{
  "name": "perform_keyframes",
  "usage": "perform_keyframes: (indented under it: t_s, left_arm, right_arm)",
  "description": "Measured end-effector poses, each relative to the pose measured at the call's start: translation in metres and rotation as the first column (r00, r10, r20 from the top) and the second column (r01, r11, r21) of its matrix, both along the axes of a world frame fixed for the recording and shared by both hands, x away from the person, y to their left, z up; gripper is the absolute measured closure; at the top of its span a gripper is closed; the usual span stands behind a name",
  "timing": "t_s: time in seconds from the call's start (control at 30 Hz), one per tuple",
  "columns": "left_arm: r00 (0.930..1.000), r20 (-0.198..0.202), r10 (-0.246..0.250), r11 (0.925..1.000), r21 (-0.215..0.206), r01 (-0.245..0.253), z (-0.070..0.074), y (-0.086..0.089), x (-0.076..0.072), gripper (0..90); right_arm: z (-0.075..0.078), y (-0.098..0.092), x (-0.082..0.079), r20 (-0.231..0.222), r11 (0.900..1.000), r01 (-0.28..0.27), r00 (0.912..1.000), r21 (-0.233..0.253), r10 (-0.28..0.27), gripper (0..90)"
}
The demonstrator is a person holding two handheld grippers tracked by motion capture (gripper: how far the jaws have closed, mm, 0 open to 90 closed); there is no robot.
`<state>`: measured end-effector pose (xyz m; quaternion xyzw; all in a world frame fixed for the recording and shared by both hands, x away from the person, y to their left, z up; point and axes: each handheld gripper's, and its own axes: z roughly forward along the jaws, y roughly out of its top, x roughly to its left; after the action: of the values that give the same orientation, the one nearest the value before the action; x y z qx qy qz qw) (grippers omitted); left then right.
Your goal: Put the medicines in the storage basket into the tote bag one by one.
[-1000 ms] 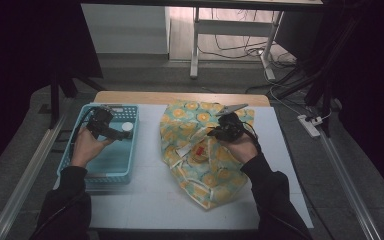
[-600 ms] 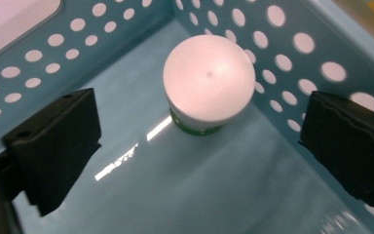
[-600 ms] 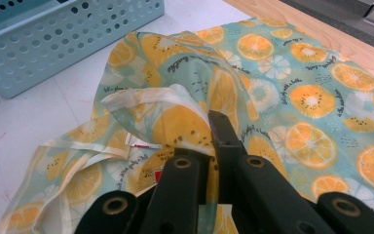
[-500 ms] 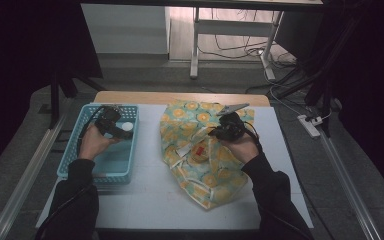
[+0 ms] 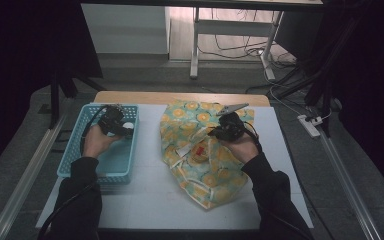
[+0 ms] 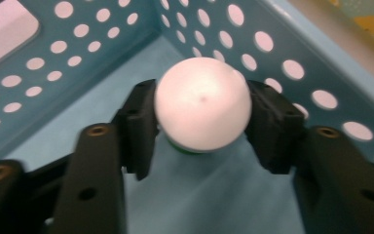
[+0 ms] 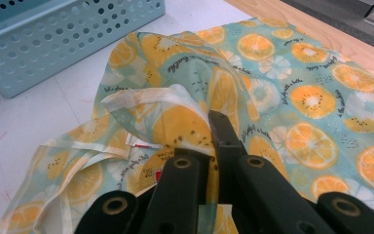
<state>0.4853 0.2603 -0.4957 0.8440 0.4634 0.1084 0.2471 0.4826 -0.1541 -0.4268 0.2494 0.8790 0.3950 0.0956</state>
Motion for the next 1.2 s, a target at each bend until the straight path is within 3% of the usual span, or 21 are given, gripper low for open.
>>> perform_keyframes:
  t_s: [0.2,0.4,0.63,0.83,1.2]
  left_arm:
    - [1.0000,-0.002,0.007,0.9999,0.010,-0.007,0.001,-0.001,0.000,50.5]
    - [0.9987,-0.011,0.049,0.9986,0.022,-0.049,0.003,0.004,-0.002,50.8]
    - [0.9972,0.006,0.074,0.9970,-0.021,-0.074,0.013,0.016,-0.009,50.9]
    - [0.9974,0.019,0.070,0.9963,-0.051,-0.069,0.025,0.022,-0.018,50.9]
    - [0.9984,0.044,0.034,0.9983,-0.048,-0.032,0.055,0.023,-0.035,50.9]
  right_arm:
    - [0.000,0.000,0.000,0.000,1.000,0.001,1.0000,0.001,-0.001,88.9]
    - [0.000,-0.001,0.000,0.000,1.000,0.003,1.0000,0.002,-0.003,88.9]
    - [0.000,-0.001,0.000,0.000,1.000,0.006,1.0000,0.003,-0.006,88.9]
    - [-0.001,-0.001,0.000,0.001,1.000,0.005,1.0000,0.004,-0.005,88.9]
    - [0.001,-0.002,0.000,-0.001,1.000,0.010,0.9999,0.007,-0.010,88.9]
